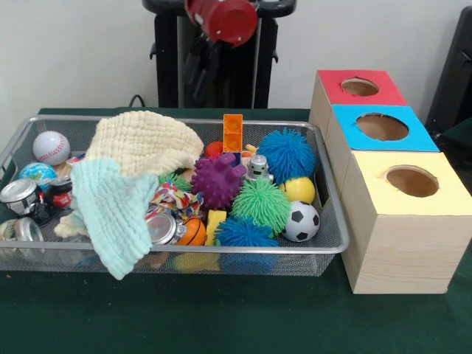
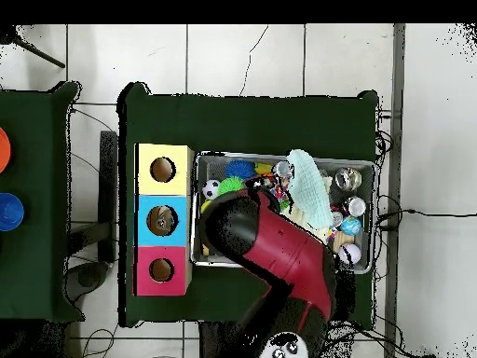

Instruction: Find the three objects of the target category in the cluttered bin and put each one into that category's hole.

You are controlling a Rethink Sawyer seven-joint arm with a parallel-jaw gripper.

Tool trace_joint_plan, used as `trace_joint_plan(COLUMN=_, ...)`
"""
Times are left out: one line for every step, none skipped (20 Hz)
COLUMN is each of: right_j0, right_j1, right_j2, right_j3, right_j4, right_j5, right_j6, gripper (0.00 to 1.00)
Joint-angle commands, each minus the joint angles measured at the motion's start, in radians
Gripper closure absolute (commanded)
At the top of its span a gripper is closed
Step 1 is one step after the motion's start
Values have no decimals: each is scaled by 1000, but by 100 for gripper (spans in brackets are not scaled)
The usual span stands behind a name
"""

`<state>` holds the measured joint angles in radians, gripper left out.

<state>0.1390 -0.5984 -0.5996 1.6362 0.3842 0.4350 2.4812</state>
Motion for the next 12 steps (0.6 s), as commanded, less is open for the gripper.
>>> trace_joint_plan(right_j0=-80, right_j1=8, right_j2=234, right_j3=-13, right_j4=-160, right_j5=-66, right_j6=-197, gripper=0)
trace_joint_plan(right_j0=-86, right_j1=8, right_j2=235, right_j3=-19, right_j4=-177, right_j5=-63, right_j6=-194, gripper=0)
trace_joint_plan(right_j0=-92, right_j1=10, right_j2=237, right_j3=-24, right_j4=-198, right_j5=-63, right_j6=-187, gripper=0)
trace_joint_plan(right_j0=-98, right_j1=11, right_j2=239, right_j3=-29, right_j4=-219, right_j5=-64, right_j6=-181, gripper=0)
trace_joint_plan(right_j0=-105, right_j1=15, right_j2=242, right_j3=-34, right_j4=-239, right_j5=-73, right_j6=-171, gripper=0)
trace_joint_plan(right_j0=-112, right_j1=19, right_j2=246, right_j3=-38, right_j4=-258, right_j5=-82, right_j6=-162, gripper=0)
trace_joint_plan(right_j0=-120, right_j1=23, right_j2=250, right_j3=-43, right_j4=-278, right_j5=-94, right_j6=-157, gripper=0)
trace_joint_plan(right_j0=-128, right_j1=27, right_j2=253, right_j3=-50, right_j4=-295, right_j5=-100, right_j6=-151, gripper=0)
trace_joint_plan(right_j0=-134, right_j1=30, right_j2=256, right_j3=-56, right_j4=-313, right_j5=-107, right_j6=-146, gripper=0)
trace_joint_plan(right_j0=-138, right_j1=33, right_j2=259, right_j3=-63, right_j4=-330, right_j5=-114, right_j6=-141, gripper=0)
trace_joint_plan(right_j0=-144, right_j1=36, right_j2=261, right_j3=-69, right_j4=-345, right_j5=-118, right_j6=-135, gripper=0)
trace_joint_plan(right_j0=-152, right_j1=37, right_j2=267, right_j3=-74, right_j4=-360, right_j5=-123, right_j6=-133, gripper=0)
